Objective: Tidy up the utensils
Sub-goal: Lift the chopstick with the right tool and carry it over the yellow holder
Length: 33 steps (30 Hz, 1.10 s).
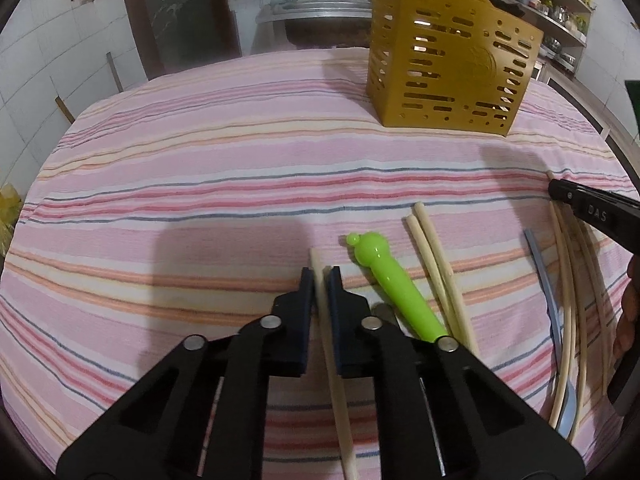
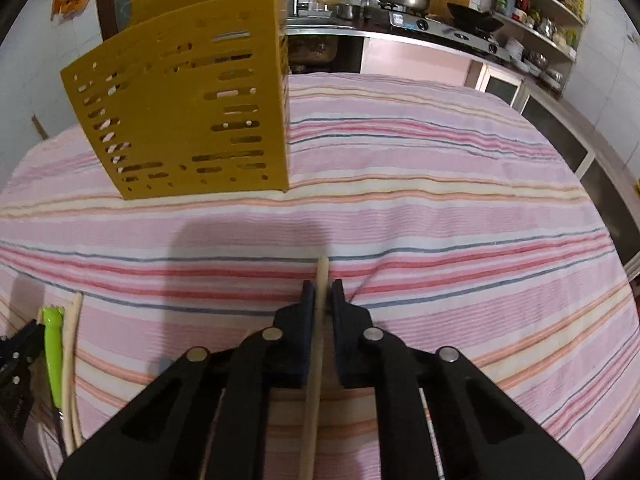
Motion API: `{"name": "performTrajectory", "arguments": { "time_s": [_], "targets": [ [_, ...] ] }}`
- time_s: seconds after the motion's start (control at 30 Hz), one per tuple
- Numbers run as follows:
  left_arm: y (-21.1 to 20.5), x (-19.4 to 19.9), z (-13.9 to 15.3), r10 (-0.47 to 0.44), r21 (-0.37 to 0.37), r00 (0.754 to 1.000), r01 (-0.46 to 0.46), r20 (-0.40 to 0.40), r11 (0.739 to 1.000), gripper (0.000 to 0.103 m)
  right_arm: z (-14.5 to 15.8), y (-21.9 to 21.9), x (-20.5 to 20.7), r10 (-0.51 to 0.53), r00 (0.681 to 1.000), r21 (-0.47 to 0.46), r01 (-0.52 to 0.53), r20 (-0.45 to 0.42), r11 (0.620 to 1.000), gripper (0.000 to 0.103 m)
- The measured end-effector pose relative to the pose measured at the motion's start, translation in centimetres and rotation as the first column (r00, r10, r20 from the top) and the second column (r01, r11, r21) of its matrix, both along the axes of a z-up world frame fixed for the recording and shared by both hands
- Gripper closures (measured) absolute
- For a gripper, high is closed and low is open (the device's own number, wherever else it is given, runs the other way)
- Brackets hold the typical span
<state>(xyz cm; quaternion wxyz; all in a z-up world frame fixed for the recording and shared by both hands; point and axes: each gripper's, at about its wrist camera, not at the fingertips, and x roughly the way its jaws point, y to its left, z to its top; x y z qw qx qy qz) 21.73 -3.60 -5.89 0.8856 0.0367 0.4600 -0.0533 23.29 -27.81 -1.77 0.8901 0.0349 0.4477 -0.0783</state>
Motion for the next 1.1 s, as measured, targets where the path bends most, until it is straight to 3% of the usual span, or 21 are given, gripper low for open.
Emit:
{"name": "performTrajectory", "arguments": {
  "time_s": [0.27,0.5,0.67,0.83,1.0,1.1],
  "targets": [
    [0.8,0.2,0.5,0.009,-0.042,1.000,-0.009,0.004,0.999,0.098,0.8,-0.1,-1.5,-0.004,0.998,0.062,0.000,0.063,0.998,0.097],
    [1.9,-1.2,3.6,0.042,-0.088,0.992,-0.031,0.122,0.996,0.098,3.7,0.1,-4.6,0.008,0.981,0.071,-0.023,0.196,0.997,0.097],
    [2.7,-3.3,6.9,0.074,-0.118,0.961,-0.044,0.265,0.992,0.098,6.1,-0.3,-6.7,0.025,0.948,0.079,-0.053,0.317,0.995,0.097],
    [3.2,-6.2,9.9,0.086,-0.132,0.912,-0.035,0.402,0.991,0.098,8.1,0.4,-9.2,0.050,0.905,0.079,-0.092,0.422,0.993,0.097],
    [4.1,-9.0,11.1,0.104,-0.151,0.865,-0.033,0.492,0.988,0.098,9.4,1.1,-11.6,0.067,0.861,0.065,-0.115,0.504,0.991,0.097],
    [4.4,-9.9,11.2,0.100,-0.142,0.852,-0.030,0.514,0.989,0.098,9.9,1.5,-12.9,0.070,0.832,0.042,-0.111,0.550,0.993,0.097]
  ]
}}
